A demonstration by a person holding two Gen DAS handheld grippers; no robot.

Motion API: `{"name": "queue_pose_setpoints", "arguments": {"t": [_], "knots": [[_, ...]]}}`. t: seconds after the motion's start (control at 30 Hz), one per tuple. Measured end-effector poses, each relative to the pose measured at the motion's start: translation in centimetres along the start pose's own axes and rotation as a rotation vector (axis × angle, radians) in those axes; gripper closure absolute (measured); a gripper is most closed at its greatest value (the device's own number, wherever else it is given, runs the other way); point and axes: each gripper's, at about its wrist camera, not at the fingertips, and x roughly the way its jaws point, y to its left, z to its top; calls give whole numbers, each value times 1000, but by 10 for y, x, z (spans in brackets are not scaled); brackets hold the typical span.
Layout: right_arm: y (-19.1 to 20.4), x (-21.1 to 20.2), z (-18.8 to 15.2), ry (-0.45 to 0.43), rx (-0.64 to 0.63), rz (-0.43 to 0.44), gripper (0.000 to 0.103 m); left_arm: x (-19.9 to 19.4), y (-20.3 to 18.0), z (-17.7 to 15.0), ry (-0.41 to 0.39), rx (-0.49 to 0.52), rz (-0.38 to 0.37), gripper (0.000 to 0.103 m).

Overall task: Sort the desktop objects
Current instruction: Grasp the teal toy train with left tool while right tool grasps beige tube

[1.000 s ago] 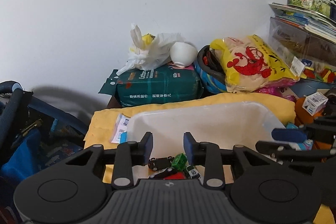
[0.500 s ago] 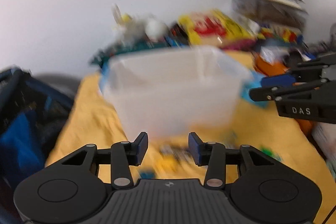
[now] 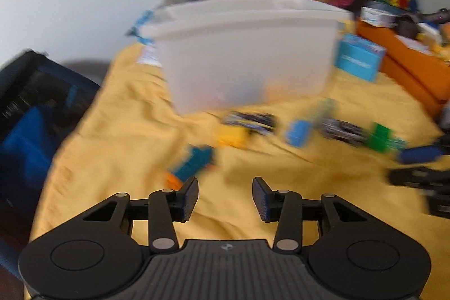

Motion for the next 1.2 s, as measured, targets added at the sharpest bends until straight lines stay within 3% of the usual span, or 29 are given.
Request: {"name": "queue_pose_setpoints", "arguments": {"t": [0.1,0.2,0.33,0.47,0.63,0.8,0.9,1.0,1.1,1.17,1.2], "knots": [[-2,-1,-3,-3,5,-12,71,20,17,13,30,45,44,56],[-5,2,-5,8,18,-20,71,44,26,19,96,97,-3,58],[-7,5,-3,14,24,-27,71,56,26,20,142,149,-79,72],[-7,14,7,2,52,-36,71,46,19,16,115,156,-117,73],[-16,30,41,-58,222,-16,69,4,5,11,46,91,-182,73],[-27,62,62,-7,399,-17,63,-5,-20,-11,74,108,-204,73],[-32,79,65,26,467,-13,50,-3,-24,-21,105,99,-210,73],[-43,88,64,37,592,27,44,-3,-22,-24,105,97,-210,73],[-47,97,67,49,633,55,47,-3,-20,-25,106,83,-208,73],[-47,106,69,69,604,51,71,-4,-21,-25,108,87,-206,73],[-47,107,69,63,596,57,72,-3,-21,-25,109,88,-205,73]]}}
